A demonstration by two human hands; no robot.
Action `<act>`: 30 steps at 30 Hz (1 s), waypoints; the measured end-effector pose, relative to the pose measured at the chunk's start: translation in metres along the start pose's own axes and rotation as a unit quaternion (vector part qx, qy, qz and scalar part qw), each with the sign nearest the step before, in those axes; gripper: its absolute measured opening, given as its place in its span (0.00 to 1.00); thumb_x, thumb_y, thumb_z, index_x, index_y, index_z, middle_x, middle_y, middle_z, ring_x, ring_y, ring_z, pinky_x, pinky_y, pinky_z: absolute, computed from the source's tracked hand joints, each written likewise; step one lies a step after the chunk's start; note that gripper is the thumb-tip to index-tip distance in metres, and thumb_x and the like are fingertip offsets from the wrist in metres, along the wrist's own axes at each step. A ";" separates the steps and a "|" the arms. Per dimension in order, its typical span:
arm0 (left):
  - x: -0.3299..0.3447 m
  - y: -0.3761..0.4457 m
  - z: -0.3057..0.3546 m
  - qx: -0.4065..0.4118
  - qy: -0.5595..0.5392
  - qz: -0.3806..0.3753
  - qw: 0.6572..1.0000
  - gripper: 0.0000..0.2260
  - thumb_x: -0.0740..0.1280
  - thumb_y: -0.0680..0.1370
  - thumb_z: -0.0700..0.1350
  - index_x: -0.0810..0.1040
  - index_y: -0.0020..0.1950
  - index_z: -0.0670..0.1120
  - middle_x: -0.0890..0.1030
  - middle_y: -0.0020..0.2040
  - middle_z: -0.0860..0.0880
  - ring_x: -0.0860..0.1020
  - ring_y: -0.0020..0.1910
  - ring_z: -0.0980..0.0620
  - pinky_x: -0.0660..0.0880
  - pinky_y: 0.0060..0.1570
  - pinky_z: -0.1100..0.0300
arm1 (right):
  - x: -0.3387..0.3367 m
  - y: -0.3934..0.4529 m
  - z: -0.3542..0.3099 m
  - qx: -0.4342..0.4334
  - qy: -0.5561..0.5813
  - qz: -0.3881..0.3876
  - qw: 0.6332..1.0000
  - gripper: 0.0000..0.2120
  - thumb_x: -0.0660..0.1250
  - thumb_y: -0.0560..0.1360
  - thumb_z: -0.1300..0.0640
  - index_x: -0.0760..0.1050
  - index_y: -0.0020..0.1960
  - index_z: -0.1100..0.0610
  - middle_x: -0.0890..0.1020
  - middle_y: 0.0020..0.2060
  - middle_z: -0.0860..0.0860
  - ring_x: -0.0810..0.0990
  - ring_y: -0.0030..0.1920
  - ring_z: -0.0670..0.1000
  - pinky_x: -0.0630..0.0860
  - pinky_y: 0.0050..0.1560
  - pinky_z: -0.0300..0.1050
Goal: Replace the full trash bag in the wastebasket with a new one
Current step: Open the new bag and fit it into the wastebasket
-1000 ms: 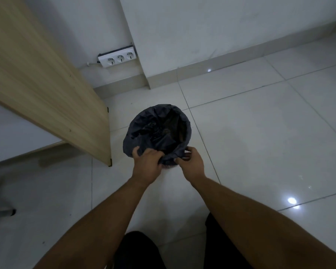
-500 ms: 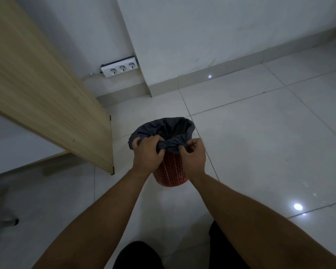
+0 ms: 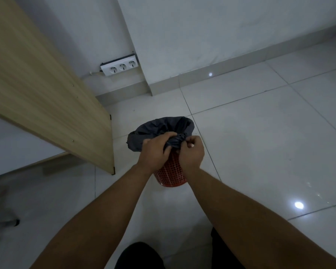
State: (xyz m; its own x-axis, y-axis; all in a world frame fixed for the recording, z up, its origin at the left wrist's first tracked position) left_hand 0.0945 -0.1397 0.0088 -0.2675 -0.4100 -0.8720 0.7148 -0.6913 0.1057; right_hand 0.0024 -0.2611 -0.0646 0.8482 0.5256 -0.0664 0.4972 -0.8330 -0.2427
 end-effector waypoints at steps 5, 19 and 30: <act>0.000 0.007 -0.014 -0.052 -0.021 0.006 0.998 0.18 0.62 0.77 0.48 0.74 0.67 0.57 0.83 0.58 0.53 0.80 0.56 0.51 0.74 0.60 0.41 | 0.020 -0.017 -0.027 -0.218 -0.160 -0.137 0.953 0.20 0.70 0.78 0.57 0.74 0.69 0.59 0.75 0.61 0.47 0.72 0.62 0.43 0.67 0.67 0.33; 0.000 0.006 -0.019 -0.084 -0.037 -0.018 0.996 0.17 0.60 0.83 0.48 0.73 0.72 0.56 0.80 0.65 0.52 0.77 0.64 0.49 0.67 0.67 0.41 | 0.028 0.025 0.008 0.153 0.130 -0.191 0.961 0.06 0.68 0.76 0.65 0.84 0.49 0.61 0.87 0.45 0.59 0.83 0.43 0.54 0.80 0.42 0.45; 0.007 0.004 -0.008 -0.086 -0.009 -0.007 0.996 0.17 0.60 0.83 0.49 0.73 0.72 0.57 0.80 0.64 0.52 0.77 0.63 0.49 0.68 0.64 0.43 | 0.041 0.004 0.024 0.379 0.388 -0.104 0.833 0.12 0.60 0.81 0.70 0.76 0.62 0.70 0.80 0.56 0.65 0.82 0.47 0.57 0.82 0.34 0.39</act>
State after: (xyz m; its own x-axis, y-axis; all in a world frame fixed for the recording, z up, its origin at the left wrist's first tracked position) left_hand 0.1003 -0.1404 -0.0005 -0.2897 -0.4128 -0.8635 0.8108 -0.5852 0.0078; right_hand 0.0348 -0.2389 -0.0917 0.7676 0.1286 0.6279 0.6387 -0.2342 -0.7329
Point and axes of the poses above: each hand's wrist, its own y-axis towards the middle knuckle, its own x-axis out of the palm, z = x × y, the point moved 10 cm from there along y, towards the middle knuckle
